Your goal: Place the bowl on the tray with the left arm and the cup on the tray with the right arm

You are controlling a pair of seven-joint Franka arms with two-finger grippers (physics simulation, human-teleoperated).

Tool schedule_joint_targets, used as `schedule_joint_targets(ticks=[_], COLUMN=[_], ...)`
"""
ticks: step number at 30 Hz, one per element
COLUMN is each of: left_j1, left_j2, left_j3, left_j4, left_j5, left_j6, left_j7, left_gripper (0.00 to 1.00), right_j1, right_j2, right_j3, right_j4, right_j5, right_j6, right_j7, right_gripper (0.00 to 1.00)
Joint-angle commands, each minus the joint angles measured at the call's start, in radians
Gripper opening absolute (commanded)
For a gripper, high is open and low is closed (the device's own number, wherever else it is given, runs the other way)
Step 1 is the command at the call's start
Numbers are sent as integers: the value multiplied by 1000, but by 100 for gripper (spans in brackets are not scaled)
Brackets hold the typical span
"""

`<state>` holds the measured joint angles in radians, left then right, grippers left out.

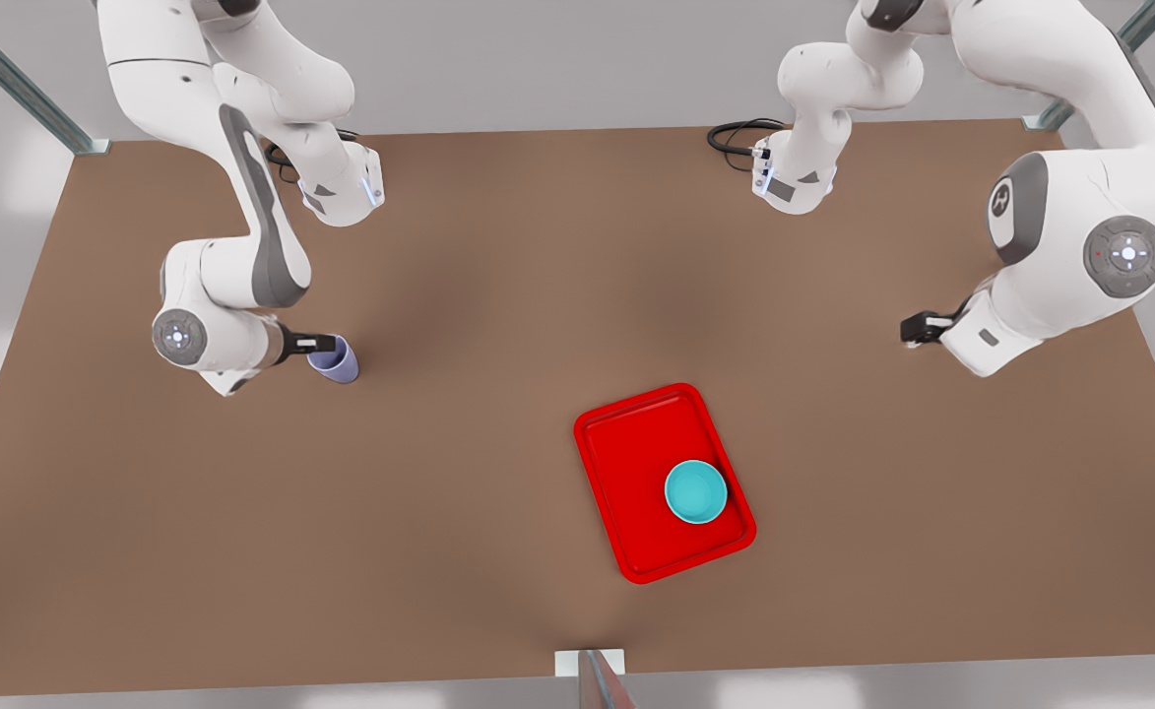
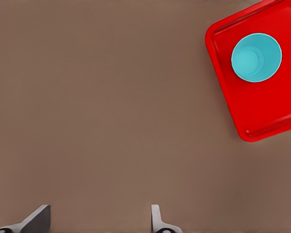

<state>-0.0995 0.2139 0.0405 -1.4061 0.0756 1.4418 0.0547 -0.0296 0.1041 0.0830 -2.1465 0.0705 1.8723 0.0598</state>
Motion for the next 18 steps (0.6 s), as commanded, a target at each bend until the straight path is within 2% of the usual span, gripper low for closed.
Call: schedule_joint_targets(ticks=[1, 7, 14, 18], left_j1=[0, 3, 3, 3], left_j2=[-8, -122, -220, -271], left_j3=[-1, -10, -11, -10], left_j4=[-7, -180, -206, -275], left_j5=[3, 4, -11, -11], left_j6=[9, 146, 157, 143], left_j7=[0, -10, -3, -9], left_gripper=[100, 100, 100, 100], right_j1=[0, -1, -1, -1], right_j2=[0, 0, 3, 19], right_j3=[-2, -3, -20, -46], right_j4=[-9, -67, -142, -144], right_j5=[0, 0, 0, -5], right_j6=[2, 56, 151, 180], right_j7=[0, 0, -2, -3], right_gripper=[97, 97, 97, 97])
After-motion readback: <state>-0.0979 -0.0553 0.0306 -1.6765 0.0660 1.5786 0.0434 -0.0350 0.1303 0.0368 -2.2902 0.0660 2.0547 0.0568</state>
